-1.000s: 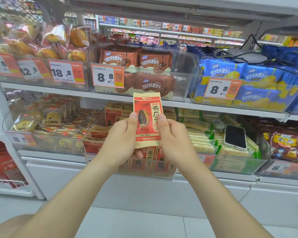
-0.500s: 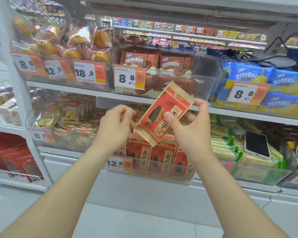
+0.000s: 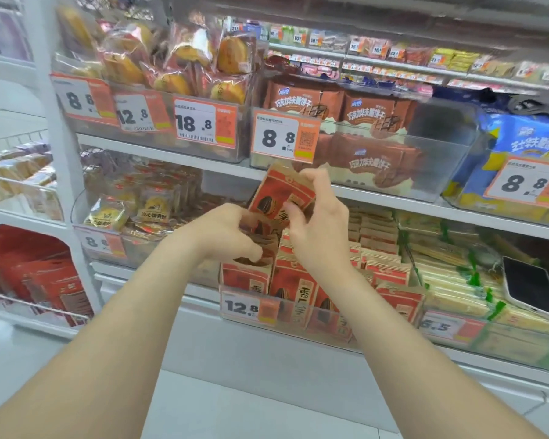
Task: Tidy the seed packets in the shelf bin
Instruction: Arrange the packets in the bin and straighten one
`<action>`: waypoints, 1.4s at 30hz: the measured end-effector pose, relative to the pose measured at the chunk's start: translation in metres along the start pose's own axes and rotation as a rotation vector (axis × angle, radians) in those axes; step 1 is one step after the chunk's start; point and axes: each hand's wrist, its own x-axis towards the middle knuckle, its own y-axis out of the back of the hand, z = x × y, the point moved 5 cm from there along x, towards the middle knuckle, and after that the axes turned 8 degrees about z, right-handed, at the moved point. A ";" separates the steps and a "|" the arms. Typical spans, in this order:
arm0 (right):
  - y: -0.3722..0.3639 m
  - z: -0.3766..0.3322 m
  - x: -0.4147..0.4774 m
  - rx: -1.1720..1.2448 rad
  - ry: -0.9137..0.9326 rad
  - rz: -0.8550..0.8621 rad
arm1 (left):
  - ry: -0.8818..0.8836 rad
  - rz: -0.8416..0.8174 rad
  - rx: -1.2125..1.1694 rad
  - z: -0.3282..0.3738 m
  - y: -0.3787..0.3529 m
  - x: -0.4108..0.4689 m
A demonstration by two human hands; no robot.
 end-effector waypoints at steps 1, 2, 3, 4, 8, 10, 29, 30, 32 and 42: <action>-0.006 0.003 0.001 -0.013 -0.009 -0.023 | -0.009 -0.006 0.001 0.000 0.001 0.003; -0.011 0.005 0.001 -0.023 -0.014 -0.047 | -0.009 -0.015 0.018 0.000 0.002 0.005; -0.016 0.008 0.002 -0.031 -0.025 -0.074 | -0.009 -0.026 0.035 -0.001 0.002 0.008; -0.021 0.011 0.002 -0.038 -0.050 -0.105 | -0.002 -0.050 0.051 -0.002 0.002 0.009; -0.041 0.023 0.003 -0.193 -0.221 -0.319 | 0.001 -0.121 0.138 -0.004 0.001 0.011; -0.052 0.032 0.003 -0.310 -0.292 -0.462 | -0.005 -0.097 0.159 -0.004 0.001 0.013; -0.078 0.045 0.027 -0.650 -0.314 -0.592 | -0.095 0.192 0.373 -0.014 -0.011 0.030; -0.079 0.047 0.026 -0.636 -0.314 -0.581 | -0.092 0.201 0.342 -0.012 -0.008 0.027; -0.081 0.048 0.027 -0.631 -0.305 -0.557 | -0.106 0.228 0.310 -0.008 -0.006 0.025; -0.096 0.047 0.035 -0.680 -0.229 -0.705 | -0.047 0.000 0.407 -0.019 -0.027 0.026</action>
